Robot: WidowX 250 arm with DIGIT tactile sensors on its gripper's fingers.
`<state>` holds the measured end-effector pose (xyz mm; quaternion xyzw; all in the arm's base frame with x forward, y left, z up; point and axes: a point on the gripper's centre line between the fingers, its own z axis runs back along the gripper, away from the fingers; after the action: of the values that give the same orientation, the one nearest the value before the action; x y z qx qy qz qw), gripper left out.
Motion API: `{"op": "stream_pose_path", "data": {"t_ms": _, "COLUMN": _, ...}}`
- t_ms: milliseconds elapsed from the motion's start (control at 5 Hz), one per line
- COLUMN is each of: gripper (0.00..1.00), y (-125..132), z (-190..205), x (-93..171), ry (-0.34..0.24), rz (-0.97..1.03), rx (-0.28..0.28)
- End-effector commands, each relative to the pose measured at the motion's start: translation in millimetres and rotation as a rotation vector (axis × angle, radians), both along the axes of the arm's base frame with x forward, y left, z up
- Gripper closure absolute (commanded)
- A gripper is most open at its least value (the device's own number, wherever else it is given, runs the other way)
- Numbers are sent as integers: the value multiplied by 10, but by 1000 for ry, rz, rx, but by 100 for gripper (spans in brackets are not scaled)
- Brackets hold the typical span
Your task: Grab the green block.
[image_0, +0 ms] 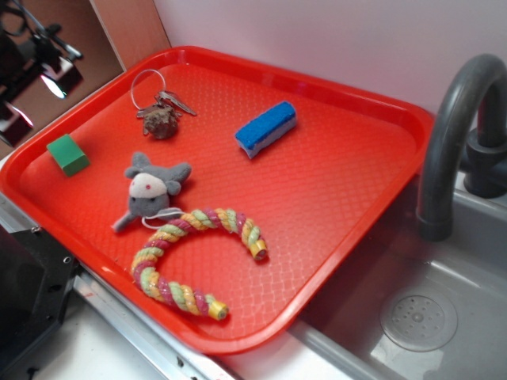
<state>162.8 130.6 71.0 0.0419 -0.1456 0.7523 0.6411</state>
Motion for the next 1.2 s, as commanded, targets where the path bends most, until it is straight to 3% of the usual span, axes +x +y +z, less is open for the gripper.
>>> {"op": "stream_pose_path", "data": {"t_ms": 0, "gripper": 0, "y": -16, "z": -215, "x": -111, "ry": 55, "rz": -36, "rx": 12}}
{"op": "stream_pose_path", "data": {"t_ms": 400, "gripper": 0, "y": -93, "z": -476, "x": -205, "ry": 103, "rz": -74, "rx": 27}}
{"op": "stream_pose_path", "data": {"t_ms": 800, "gripper": 3, "y": -103, "z": -698, "x": -173, "ry": 110, "rz": -138, "rx": 39}}
{"op": "stream_pose_path", "data": {"t_ms": 1000, "gripper": 100, "y": -126, "z": -682, "x": -200, "ry": 88, "rz": -123, "rx": 32}}
